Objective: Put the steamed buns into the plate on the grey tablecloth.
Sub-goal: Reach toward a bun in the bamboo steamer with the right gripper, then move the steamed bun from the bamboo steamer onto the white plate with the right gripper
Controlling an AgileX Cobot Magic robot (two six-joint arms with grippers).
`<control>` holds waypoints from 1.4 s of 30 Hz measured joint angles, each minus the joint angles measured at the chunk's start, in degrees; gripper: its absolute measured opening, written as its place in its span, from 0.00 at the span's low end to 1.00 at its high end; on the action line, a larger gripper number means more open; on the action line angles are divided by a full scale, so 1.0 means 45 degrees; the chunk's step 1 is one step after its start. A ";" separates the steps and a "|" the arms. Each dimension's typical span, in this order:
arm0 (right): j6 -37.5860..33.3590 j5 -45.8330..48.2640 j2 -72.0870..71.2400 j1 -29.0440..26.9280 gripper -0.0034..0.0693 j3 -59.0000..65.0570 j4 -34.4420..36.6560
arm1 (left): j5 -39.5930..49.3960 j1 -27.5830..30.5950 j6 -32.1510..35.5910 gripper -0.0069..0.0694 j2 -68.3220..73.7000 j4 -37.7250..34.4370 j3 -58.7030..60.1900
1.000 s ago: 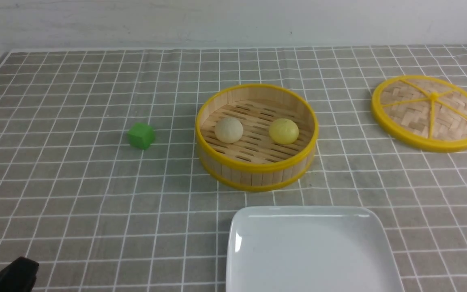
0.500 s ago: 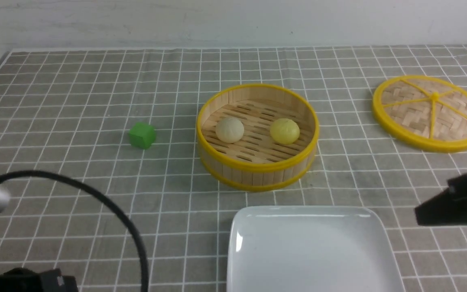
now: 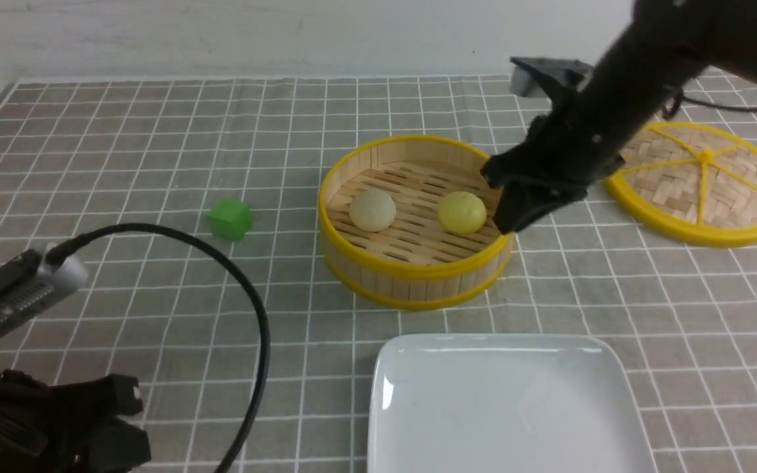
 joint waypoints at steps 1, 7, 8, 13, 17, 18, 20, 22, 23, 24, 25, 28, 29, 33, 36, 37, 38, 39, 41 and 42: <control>0.0342 0.0140 0.0395 0.0131 0.29 -0.0804 -0.0527 | 0.0003 0.0000 0.0000 0.30 -0.0008 0.0000 -0.0018; 0.1484 0.0347 0.2910 0.0717 0.52 -0.4954 -0.2400 | -0.0027 0.0000 0.0000 0.41 -0.0008 0.0000 -0.0040; 0.1498 0.0361 0.3182 0.0748 0.55 -0.5189 -0.2411 | -0.0027 0.0000 0.0000 0.41 -0.0008 0.0000 -0.0040; 0.1543 0.0446 0.4341 0.0839 0.61 -0.5530 -0.2411 | -0.0083 0.0000 0.0000 0.42 0.0005 0.0000 -0.0056; 0.1543 0.0473 0.4700 0.0839 0.62 -0.5530 -0.2446 | -0.0083 0.0000 0.0000 0.42 0.0005 0.0000 -0.0056; 0.1543 0.0473 0.4807 0.0839 0.60 -0.5555 -0.2516 | -0.0083 0.0000 0.0000 0.42 0.0005 0.0000 -0.0056; 0.1543 0.0473 0.4845 0.0839 0.56 -0.5580 -0.2529 | -0.0083 0.0000 0.0000 0.42 0.0005 0.0000 -0.0056; 0.1543 0.0473 0.4845 0.0839 0.44 -0.5647 -0.2529 | -0.0083 0.0000 0.0000 0.42 0.0005 0.0000 -0.0056; 0.1526 0.0473 0.4845 0.0839 0.36 -0.5728 -0.2542 | -0.0083 0.0000 0.0000 0.42 0.0005 0.0000 -0.0056; 0.1513 0.0484 0.4845 0.0839 0.27 -0.5807 -0.2543 | -0.0083 0.0000 0.0000 0.42 0.0005 0.0000 -0.0056; 0.1481 0.0484 0.4798 0.0839 0.20 -0.5832 -0.2543 | -0.0083 0.0000 0.0000 0.42 0.0005 0.0000 -0.0056; 0.1440 0.0553 0.4333 0.0839 0.07 -0.5841 -0.2452 | -0.0083 0.0000 0.0000 0.42 0.0005 0.0000 -0.0056; 0.1440 0.0553 0.3975 0.0848 0.07 -0.5729 -0.2277 | -0.0083 0.0000 0.0000 0.42 0.0005 0.0000 -0.0056; 0.1440 0.0496 0.1502 0.0921 0.07 -0.4060 -0.1802 | -0.0083 0.0000 0.0000 0.42 0.0005 0.0023 -0.0056; 0.1514 0.0455 -0.0912 0.1142 0.07 -0.1812 -0.1733 | -0.0173 0.0000 0.0000 0.42 0.0005 0.0045 -0.0056; 0.1542 0.0473 -0.1728 0.1275 0.07 -0.0793 -0.1768 | -0.0263 0.0000 0.0000 0.42 0.0005 0.0045 -0.0056; 0.1542 0.0473 -0.2473 0.1443 0.07 0.0269 -0.1797 | -0.0386 0.0000 0.0000 0.42 0.0005 0.0045 -0.0056; 0.1542 0.0484 -0.3006 0.1595 0.07 0.1137 -0.1806 | -0.0511 0.0000 0.0000 0.42 0.0005 0.0045 -0.0056; 0.1542 0.0510 -0.4079 0.2054 0.07 0.3318 -0.1806 | -0.0748 0.0000 0.0000 0.42 0.0005 0.0045 -0.0056; 0.1542 0.0510 -0.4398 0.2251 0.07 0.4166 -0.1794 | -0.0781 0.0000 0.0000 0.42 0.0005 0.0045 -0.0056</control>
